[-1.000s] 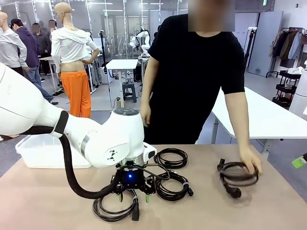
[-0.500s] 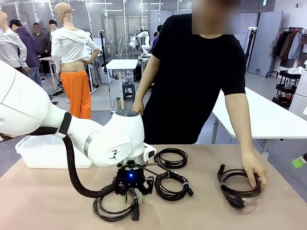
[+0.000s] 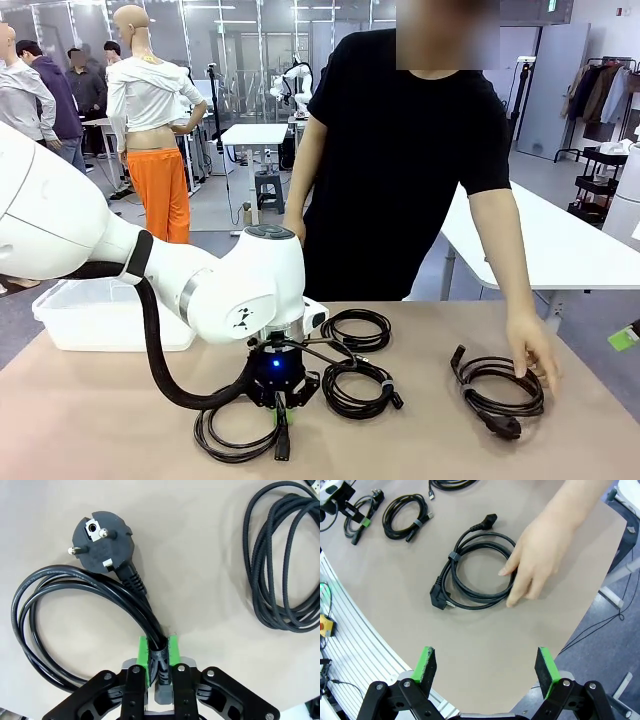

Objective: Organize and store the cables.
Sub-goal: Place the Power Cable into the Organizing box.

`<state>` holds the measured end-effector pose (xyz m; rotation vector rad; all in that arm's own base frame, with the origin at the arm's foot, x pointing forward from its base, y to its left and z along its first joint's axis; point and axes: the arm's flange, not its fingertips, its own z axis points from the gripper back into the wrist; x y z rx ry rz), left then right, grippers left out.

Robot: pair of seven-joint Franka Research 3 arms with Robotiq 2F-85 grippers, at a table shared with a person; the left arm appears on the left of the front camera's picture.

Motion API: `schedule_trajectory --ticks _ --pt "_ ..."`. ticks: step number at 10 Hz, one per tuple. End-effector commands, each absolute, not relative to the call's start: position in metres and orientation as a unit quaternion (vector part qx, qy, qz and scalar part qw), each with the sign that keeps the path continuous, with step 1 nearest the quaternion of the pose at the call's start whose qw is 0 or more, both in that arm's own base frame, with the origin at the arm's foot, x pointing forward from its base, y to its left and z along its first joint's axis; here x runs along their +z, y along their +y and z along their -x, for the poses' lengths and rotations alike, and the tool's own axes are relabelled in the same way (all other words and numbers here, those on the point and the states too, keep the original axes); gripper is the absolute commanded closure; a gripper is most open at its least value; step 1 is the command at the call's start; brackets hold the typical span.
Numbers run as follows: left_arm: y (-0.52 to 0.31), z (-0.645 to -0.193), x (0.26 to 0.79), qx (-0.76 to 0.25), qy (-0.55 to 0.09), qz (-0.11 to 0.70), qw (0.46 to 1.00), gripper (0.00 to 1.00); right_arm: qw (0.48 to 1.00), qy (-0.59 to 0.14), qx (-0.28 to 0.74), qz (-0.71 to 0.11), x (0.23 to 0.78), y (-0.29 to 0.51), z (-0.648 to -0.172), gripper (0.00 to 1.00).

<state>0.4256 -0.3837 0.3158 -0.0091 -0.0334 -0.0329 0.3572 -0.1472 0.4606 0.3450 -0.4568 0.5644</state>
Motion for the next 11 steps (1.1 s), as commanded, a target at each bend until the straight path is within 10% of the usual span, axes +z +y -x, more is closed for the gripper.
schedule_trajectory --ticks 1,11 --pt "-0.39 -0.433 0.313 -0.011 -0.02 0.001 1.0 1.0 0.918 -0.227 0.276 -0.173 0.46 -0.147 -0.358 0.0" --pt "-0.361 -0.367 0.457 -0.099 -0.135 0.009 0.986 1.0 0.918 -0.227 0.276 -0.173 0.46 -0.147 -0.358 0.0"
